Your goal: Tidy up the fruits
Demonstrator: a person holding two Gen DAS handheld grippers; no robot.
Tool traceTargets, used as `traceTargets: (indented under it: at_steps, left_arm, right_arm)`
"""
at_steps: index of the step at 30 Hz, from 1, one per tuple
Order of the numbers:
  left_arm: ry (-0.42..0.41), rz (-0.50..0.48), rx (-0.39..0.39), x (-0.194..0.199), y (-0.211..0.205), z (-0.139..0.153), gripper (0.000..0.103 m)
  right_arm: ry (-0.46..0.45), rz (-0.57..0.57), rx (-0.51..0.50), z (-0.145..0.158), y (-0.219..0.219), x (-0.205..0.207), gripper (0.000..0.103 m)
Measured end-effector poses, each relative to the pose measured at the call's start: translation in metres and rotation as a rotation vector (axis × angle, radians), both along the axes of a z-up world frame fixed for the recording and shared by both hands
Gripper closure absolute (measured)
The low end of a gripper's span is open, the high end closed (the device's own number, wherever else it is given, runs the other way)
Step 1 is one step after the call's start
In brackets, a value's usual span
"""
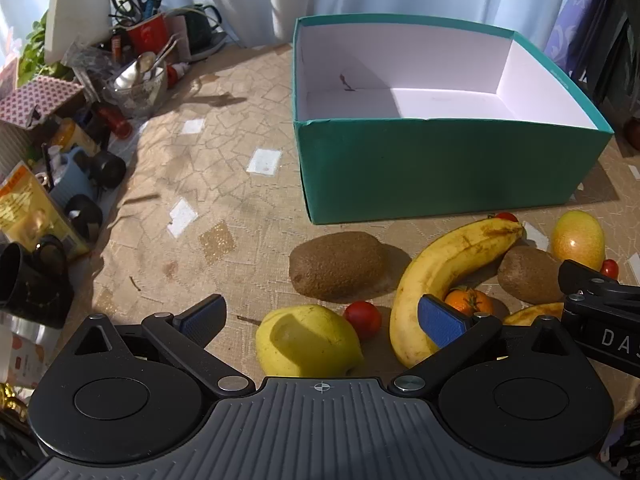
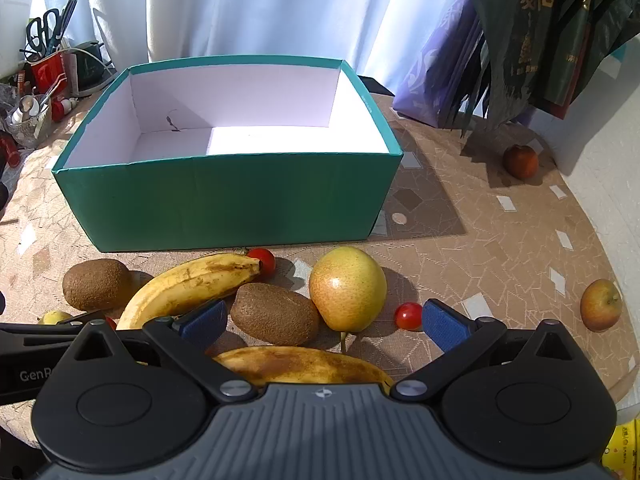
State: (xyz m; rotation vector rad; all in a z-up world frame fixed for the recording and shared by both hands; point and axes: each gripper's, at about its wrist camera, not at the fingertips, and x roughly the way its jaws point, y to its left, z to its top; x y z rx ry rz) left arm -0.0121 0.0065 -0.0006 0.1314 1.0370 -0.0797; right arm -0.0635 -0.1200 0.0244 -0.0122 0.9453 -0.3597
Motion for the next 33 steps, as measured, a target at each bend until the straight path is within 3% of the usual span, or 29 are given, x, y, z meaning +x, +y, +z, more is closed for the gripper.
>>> traceTargets:
  at_steps: [33]
  left_arm:
    - [0.011,-0.011,0.018,0.0026,-0.0044,-0.0037,0.0]
  right_arm:
    - [0.005,0.005,0.001,-0.0033,0.0005,0.001,0.0]
